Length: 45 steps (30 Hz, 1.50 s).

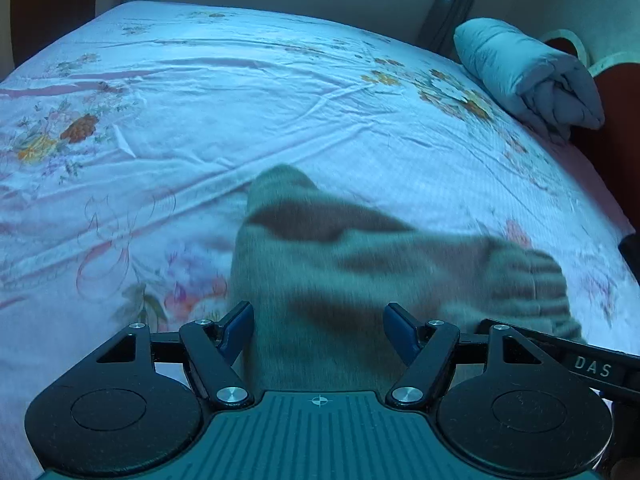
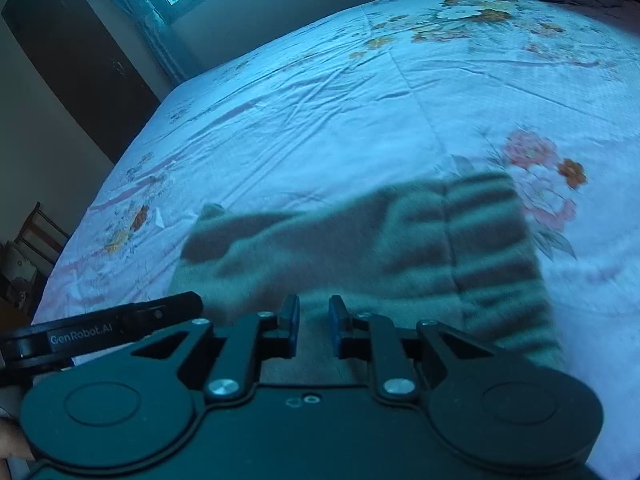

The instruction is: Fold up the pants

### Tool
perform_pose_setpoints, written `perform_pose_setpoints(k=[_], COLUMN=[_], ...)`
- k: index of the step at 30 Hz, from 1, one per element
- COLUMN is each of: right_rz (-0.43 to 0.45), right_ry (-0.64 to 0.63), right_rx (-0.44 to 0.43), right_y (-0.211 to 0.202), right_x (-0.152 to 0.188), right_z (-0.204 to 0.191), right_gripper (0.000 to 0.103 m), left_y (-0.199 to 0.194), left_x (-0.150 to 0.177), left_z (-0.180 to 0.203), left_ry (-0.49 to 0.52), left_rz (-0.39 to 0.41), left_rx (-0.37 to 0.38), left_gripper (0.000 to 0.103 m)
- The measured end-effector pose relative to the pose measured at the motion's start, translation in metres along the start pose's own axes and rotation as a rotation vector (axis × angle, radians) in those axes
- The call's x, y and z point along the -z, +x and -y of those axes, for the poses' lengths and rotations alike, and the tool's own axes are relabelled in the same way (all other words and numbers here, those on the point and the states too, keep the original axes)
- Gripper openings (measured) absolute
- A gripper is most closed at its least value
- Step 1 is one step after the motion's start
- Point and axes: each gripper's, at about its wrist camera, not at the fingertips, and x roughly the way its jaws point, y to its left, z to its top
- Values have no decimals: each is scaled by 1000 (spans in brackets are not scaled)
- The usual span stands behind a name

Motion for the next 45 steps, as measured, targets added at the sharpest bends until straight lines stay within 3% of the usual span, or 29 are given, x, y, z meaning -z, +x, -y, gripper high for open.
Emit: perform_pose_setpoints(k=[7, 15, 18, 20, 22, 23, 25, 32, 37, 41, 42, 43, 45], right_rz=[14, 47, 94, 124, 151, 157, 138, 20, -59, -126, -134, -140, -160], right_ry=[-19, -2, -6, -4, 4, 3, 8, 40, 91, 201, 209, 208, 221], right_rx=[43, 47, 51, 59, 82, 95, 105, 126, 74, -42, -55, -64, -98], right_y=[-26, -54, -68, -74, -78, -78, -73, -36, -10, 7, 10, 12, 14], right_x=[24, 30, 24, 16, 10, 7, 3, -7, -10, -8, -8, -7, -7], right_z=[14, 32, 33, 38, 45, 48, 54, 75, 91, 109, 111, 111, 112], right_gripper=[8, 6, 22, 45, 59, 60, 60, 79, 81, 81, 81, 78, 70], left_y=[-6, -13, -20, -24, -25, -23, -17, 19, 42, 48, 48, 49, 46], left_x=[29, 46, 39, 32, 24, 21, 16, 2, -1, 3, 4, 5, 7], left_z=[4, -9, -5, -8, -14, -17, -23, -33, -39, -34, -32, -31, -29], left_ry=[63, 39, 67, 55, 38, 31, 14, -24, -72, -54, -48, -49, -63], left_rz=[-13, -22, -3, 11, 17, 13, 1, -71, -116, -126, -126, -126, -123], left_rx=[-38, -60, -62, -55, -65, -68, -68, -39, 28, 57, 66, 79, 90], left_gripper=[71, 74, 74, 74, 74, 74, 74, 74, 82, 82, 81, 71, 63])
